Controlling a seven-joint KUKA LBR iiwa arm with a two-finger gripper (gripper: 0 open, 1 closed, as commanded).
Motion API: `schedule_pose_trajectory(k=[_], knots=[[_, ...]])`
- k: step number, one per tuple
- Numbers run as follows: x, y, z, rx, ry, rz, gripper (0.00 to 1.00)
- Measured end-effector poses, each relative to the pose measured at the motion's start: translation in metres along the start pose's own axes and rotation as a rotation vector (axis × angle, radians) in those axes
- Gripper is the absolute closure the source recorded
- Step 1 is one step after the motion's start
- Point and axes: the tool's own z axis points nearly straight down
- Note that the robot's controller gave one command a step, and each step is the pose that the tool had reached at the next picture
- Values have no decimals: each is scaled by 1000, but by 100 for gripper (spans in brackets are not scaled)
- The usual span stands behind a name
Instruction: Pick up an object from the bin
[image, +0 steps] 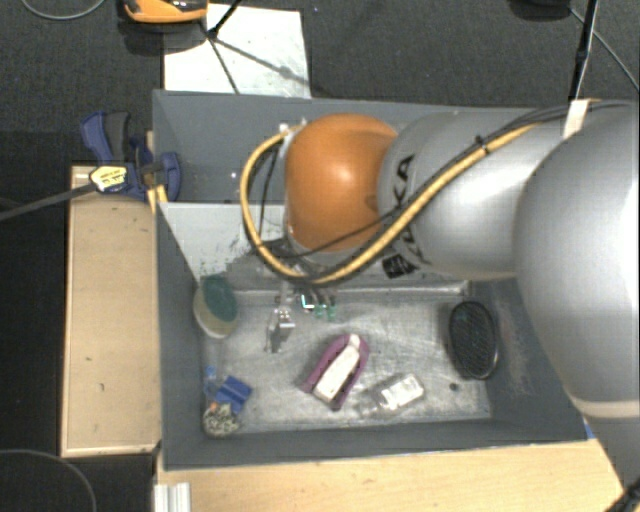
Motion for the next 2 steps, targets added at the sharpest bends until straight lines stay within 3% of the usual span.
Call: schedule_pose_trajectory(k=[1,2], knots=[[33,36,60,4,-24,-327,0],[46,49,58,19,-25,-287,0]])
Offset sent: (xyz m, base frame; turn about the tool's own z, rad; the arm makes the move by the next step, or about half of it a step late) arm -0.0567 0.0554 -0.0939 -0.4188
